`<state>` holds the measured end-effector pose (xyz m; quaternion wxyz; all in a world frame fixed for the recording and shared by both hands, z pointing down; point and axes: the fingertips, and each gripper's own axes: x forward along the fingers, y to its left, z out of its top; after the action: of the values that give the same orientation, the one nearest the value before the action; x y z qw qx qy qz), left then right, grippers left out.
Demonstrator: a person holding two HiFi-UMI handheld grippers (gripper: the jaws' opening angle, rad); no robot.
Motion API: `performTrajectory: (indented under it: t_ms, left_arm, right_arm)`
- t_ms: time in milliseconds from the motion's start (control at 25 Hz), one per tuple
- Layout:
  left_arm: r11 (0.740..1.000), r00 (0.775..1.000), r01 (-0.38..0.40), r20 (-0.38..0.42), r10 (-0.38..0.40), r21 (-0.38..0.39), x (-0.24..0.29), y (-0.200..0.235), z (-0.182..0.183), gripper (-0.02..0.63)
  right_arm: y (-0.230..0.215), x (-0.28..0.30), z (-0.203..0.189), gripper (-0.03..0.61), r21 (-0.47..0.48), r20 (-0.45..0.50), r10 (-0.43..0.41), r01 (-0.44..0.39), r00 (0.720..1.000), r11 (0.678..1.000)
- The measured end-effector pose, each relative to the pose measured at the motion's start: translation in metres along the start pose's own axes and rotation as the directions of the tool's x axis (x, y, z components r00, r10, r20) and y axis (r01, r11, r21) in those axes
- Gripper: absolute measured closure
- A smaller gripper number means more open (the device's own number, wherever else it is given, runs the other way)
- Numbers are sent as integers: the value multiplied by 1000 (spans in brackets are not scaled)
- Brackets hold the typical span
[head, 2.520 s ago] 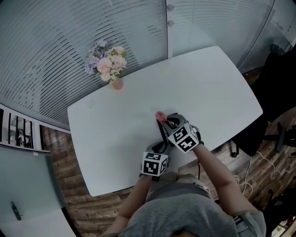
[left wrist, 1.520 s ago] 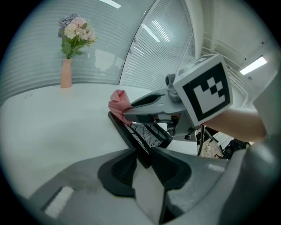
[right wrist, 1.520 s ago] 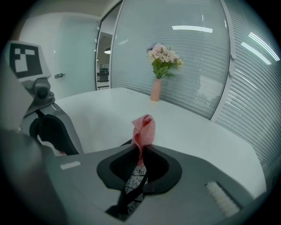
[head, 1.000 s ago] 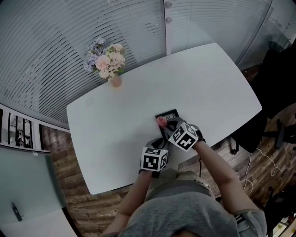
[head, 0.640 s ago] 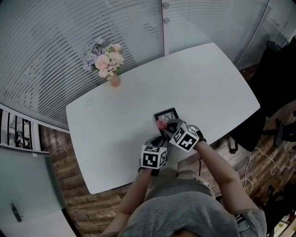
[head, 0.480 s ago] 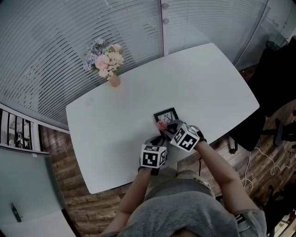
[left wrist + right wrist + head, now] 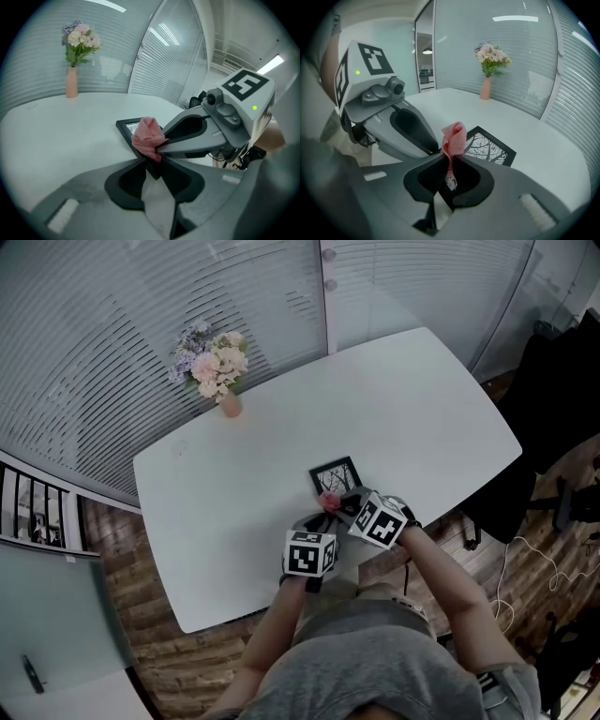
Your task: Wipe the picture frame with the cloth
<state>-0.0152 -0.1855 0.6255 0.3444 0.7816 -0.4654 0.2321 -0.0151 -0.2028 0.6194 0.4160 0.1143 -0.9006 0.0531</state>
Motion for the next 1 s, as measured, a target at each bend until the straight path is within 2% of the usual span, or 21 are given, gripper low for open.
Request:
performTrajectory:
  t_ms: [240, 440, 680, 1000]
  left_arm:
    - [1000, 1000, -3, 2, 3, 3, 0, 0, 0, 511]
    - [1000, 1000, -2, 1, 2, 4, 0, 0, 0, 511]
    - [1000, 1000, 1, -1, -1, 4, -1, -1, -1, 511]
    - [1000, 1000, 4, -6, -4, 1, -1, -1, 0, 511]
  right_arm:
    - [0, -2, 2, 541, -6, -3, -14, 14, 1000, 1000]
    - [-6, -10, 11, 541, 2, 34, -38, 38, 999, 999]
    - [-32, -22, 26, 541, 11, 74, -109, 108, 991, 994]
    - [-69, -22, 24, 541, 13, 44, -182, 182, 982, 983]
